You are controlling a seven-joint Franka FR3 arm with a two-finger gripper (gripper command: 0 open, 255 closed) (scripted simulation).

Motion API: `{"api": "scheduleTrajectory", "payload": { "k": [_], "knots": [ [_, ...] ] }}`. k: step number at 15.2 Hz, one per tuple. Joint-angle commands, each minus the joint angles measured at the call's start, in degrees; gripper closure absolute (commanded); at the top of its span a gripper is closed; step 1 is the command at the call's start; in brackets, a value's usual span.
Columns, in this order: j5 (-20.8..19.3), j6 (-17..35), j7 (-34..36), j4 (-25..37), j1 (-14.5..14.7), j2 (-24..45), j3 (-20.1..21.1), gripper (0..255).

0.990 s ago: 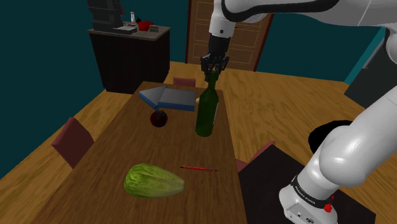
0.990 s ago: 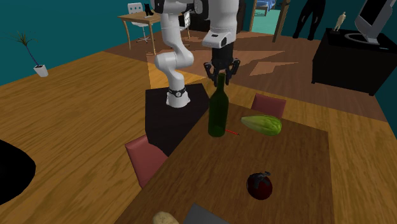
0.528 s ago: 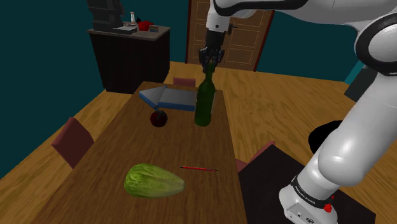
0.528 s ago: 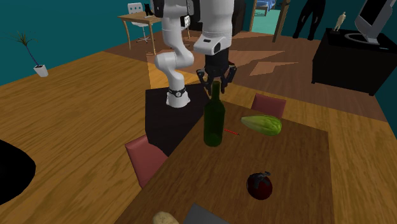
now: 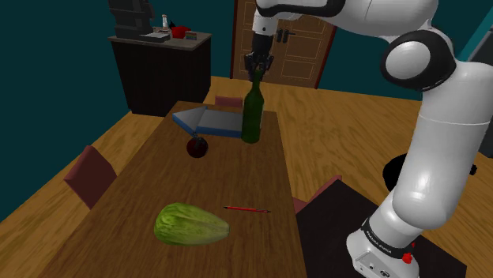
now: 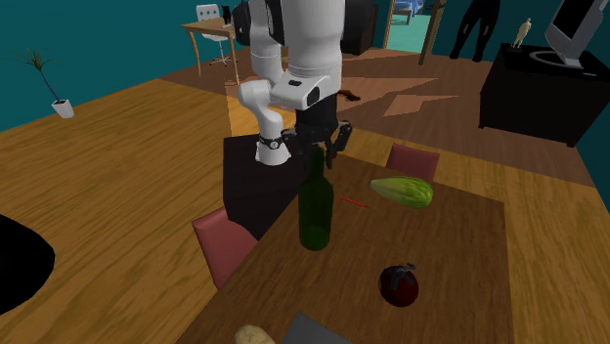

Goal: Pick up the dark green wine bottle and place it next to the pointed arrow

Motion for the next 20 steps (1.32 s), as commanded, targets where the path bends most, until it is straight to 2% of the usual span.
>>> {"api": "scheduleTrajectory", "payload": {
  "k": [1,3,10,20],
  "knots": [
    [0.0,-2.9,-1.3,8.4,-0.9,5.6,-0.5,255],
    [0.0,-6.8,-2.4,19.0,-1.8,12.4,-0.8,255],
    [0.1,0.4,-2.8,8.9,-1.9,9.5,-0.8,255],
    [0.1,9.0,-3.2,-1.1,-1.8,8.0,-0.9,255]
  ]
}}
